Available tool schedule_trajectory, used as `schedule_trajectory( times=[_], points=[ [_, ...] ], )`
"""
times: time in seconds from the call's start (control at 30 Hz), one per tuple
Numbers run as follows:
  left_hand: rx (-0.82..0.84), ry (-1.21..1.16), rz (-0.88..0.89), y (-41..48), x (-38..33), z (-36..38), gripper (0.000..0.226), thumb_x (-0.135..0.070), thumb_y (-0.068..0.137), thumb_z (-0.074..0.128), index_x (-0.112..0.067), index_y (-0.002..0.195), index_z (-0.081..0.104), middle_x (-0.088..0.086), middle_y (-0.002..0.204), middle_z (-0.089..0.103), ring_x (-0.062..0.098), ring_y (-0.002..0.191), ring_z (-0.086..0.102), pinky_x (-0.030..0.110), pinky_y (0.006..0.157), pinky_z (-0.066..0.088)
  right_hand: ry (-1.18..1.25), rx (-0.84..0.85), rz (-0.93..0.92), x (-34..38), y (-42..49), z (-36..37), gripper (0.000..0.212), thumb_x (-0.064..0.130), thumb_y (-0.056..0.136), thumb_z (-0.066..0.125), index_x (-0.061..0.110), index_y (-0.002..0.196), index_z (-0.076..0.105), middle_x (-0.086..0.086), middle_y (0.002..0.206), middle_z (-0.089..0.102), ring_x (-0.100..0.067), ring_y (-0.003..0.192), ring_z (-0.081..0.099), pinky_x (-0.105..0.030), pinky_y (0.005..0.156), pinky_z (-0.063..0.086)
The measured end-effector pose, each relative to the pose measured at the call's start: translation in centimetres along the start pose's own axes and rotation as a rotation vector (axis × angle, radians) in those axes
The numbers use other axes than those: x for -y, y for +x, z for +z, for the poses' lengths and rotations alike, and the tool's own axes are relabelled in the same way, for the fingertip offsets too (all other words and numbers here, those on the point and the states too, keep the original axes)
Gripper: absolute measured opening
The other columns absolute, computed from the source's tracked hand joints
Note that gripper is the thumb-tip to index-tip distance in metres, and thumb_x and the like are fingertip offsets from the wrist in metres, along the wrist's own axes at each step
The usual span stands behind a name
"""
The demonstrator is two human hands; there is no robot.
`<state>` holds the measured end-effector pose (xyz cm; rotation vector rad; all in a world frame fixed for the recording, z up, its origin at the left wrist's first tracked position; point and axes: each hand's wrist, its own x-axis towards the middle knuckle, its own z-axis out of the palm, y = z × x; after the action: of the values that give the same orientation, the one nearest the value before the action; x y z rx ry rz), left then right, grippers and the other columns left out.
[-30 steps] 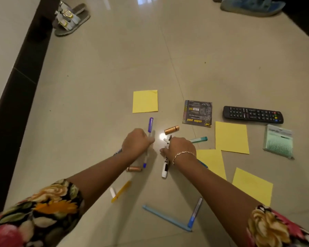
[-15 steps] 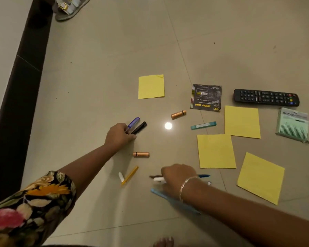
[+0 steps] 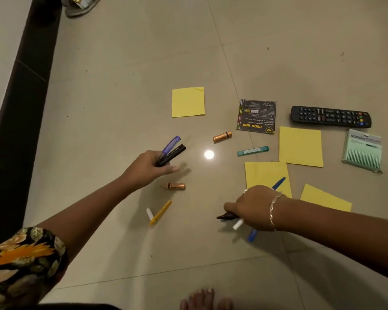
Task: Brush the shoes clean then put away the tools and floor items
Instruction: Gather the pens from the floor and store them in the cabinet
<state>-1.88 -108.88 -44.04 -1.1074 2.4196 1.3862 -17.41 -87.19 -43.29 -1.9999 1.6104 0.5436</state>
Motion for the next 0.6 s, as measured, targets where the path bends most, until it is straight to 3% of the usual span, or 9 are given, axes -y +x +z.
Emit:
schedule_trajectory(
  times=[0.1, 0.2, 0.33, 0.4, 0.47, 0.6],
  points=[
    [0.038, 0.134, -0.047, -0.9, 0.9, 0.2, 0.031, -0.03, 0.073, 0.077, -0.009, 0.064, 0.055, -0.007, 0.05, 0.038, 0.004, 0.041, 0.035, 0.022, 0.049, 0.024, -0.098, 0.066, -0.053, -0.2, -0.6, 2.2, 0.03, 0.007, 0.091, 0.045, 0.008, 0.12, 0.039, -0.016, 0.112, 0.049, -0.036, 0.089, 0.058, -0.036, 0.056, 0.031],
    [0.162, 0.47, -0.032, -1.9, 1.4, 0.4, 0.038, -0.044, 0.073, 0.073, -0.012, 0.071, 0.052, -0.004, 0.055, 0.04, 0.01, 0.051, 0.039, 0.025, 0.048, 0.022, -0.084, 0.111, -0.035, 0.2, -0.6, 3.2, 0.026, 0.005, 0.093, 0.037, 0.005, 0.118, 0.042, -0.019, 0.118, 0.042, -0.037, 0.091, 0.057, -0.035, 0.049, 0.026],
    [0.288, 0.941, 0.018, -2.7, 1.8, 1.6, 0.05, -0.065, 0.075, 0.058, -0.017, 0.091, 0.054, 0.002, 0.083, 0.059, 0.021, 0.083, 0.056, 0.028, 0.059, 0.03, -0.097, 0.09, 0.005, 0.4, 0.1, 2.1, 0.027, 0.002, 0.09, 0.039, 0.007, 0.115, 0.049, -0.015, 0.114, 0.05, -0.034, 0.097, 0.057, -0.036, 0.061, 0.033],
    [0.303, 0.992, 0.03, -2.8, 2.0, 2.5, 0.049, -0.057, 0.081, 0.056, -0.016, 0.107, 0.056, 0.007, 0.102, 0.062, 0.023, 0.097, 0.058, 0.029, 0.066, 0.036, -0.074, 0.031, 0.039, 0.3, 0.4, 0.8, 0.026, 0.005, 0.089, 0.042, 0.011, 0.113, 0.047, -0.011, 0.108, 0.057, -0.031, 0.1, 0.056, -0.033, 0.064, 0.032],
    [0.292, 0.949, 0.055, -2.8, 1.8, 2.4, 0.036, -0.042, 0.088, 0.054, -0.016, 0.113, 0.057, 0.008, 0.107, 0.062, 0.023, 0.099, 0.057, 0.027, 0.069, 0.038, -0.021, -0.072, 0.093, 0.1, 0.8, -0.8, 0.023, 0.012, 0.09, 0.044, 0.015, 0.112, 0.047, -0.007, 0.105, 0.06, -0.028, 0.101, 0.055, -0.03, 0.065, 0.032],
    [0.122, 0.61, 0.144, -2.6, 1.6, 0.9, 0.019, -0.03, 0.087, 0.053, -0.016, 0.099, 0.055, 0.001, 0.087, 0.055, 0.018, 0.076, 0.048, 0.028, 0.06, 0.031, 0.091, -0.23, 0.24, -1.9, 1.7, -3.2, 0.023, 0.022, 0.091, 0.047, 0.024, 0.113, 0.052, 0.001, 0.108, 0.058, -0.022, 0.105, 0.054, -0.03, 0.072, 0.037]
  ],
)
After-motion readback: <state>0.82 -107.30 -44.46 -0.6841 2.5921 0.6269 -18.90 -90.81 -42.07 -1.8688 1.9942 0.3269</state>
